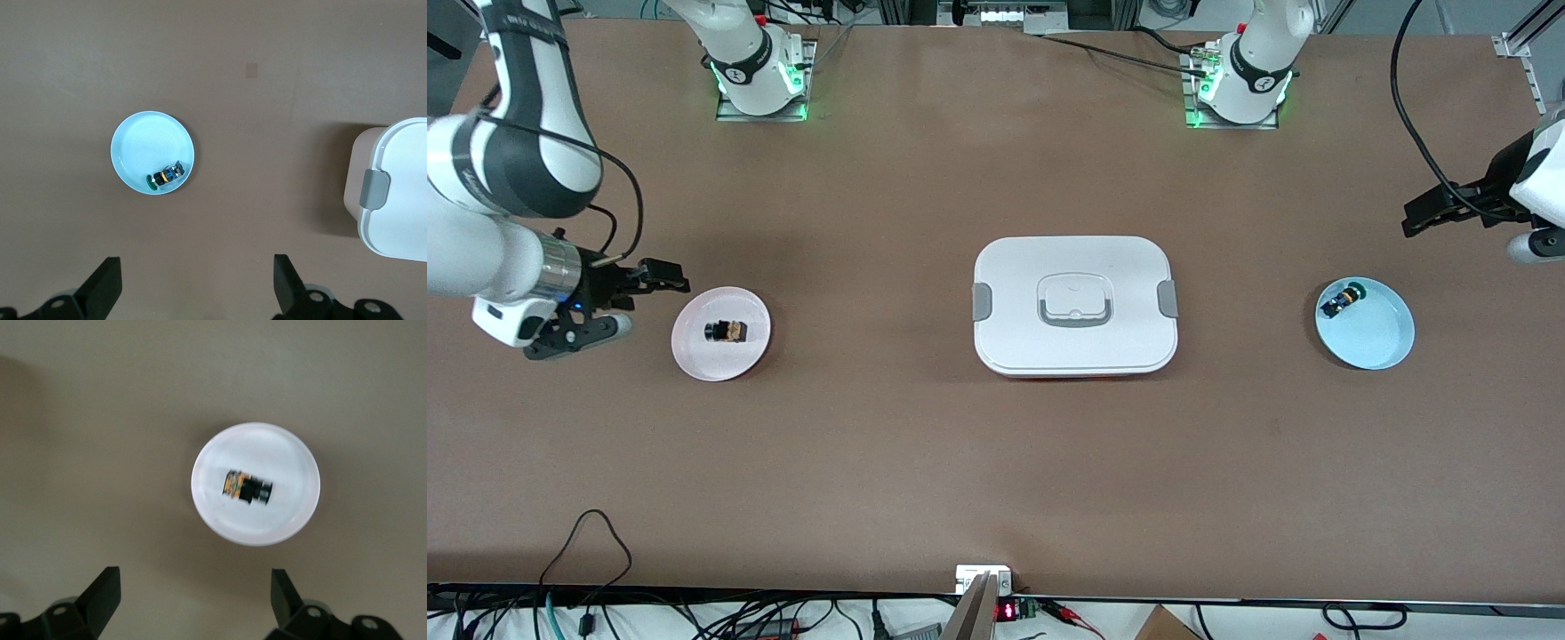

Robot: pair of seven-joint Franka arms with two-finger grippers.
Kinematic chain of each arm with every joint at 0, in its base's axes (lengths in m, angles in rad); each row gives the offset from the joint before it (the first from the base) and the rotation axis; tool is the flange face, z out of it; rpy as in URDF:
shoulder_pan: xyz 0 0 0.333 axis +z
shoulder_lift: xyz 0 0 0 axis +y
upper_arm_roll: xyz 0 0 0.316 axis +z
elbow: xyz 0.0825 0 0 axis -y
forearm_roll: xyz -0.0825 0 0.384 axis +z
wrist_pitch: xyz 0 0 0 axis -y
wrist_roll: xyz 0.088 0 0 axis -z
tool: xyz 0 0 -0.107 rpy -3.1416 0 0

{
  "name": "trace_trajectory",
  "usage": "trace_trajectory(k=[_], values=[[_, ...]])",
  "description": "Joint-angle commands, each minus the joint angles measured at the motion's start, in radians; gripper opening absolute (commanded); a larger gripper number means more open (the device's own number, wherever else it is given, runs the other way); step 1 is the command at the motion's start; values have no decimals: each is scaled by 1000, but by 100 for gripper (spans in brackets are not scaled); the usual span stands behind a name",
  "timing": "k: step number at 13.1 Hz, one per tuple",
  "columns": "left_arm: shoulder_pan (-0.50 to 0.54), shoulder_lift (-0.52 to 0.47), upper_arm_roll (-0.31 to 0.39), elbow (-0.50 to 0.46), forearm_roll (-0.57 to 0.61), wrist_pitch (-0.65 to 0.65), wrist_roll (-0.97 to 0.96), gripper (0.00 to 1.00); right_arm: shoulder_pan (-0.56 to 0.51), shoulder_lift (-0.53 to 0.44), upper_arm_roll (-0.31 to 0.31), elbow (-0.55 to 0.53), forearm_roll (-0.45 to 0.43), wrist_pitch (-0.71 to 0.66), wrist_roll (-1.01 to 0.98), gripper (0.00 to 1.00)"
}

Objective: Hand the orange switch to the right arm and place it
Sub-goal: 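Open the right gripper and lift it away from the plate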

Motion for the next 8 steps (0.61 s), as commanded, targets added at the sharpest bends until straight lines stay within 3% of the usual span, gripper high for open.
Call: trace_trajectory(k=[1,3,5,8], values=[[-5,6,5,13,15,-13,-1,100,21,-23,3,128,-8,-203,200,100],[-5,6,3,13,15,-13,-3,100,25,-43,-6,235,-73,-303,190,100],[-5,8,3,13,15,-15,-1,100,24,-70,-50,288,-150,-279,188,100],[-5,15,3,16,17,-16,0,100,12,-70,-93,322,-160,-271,186,100]])
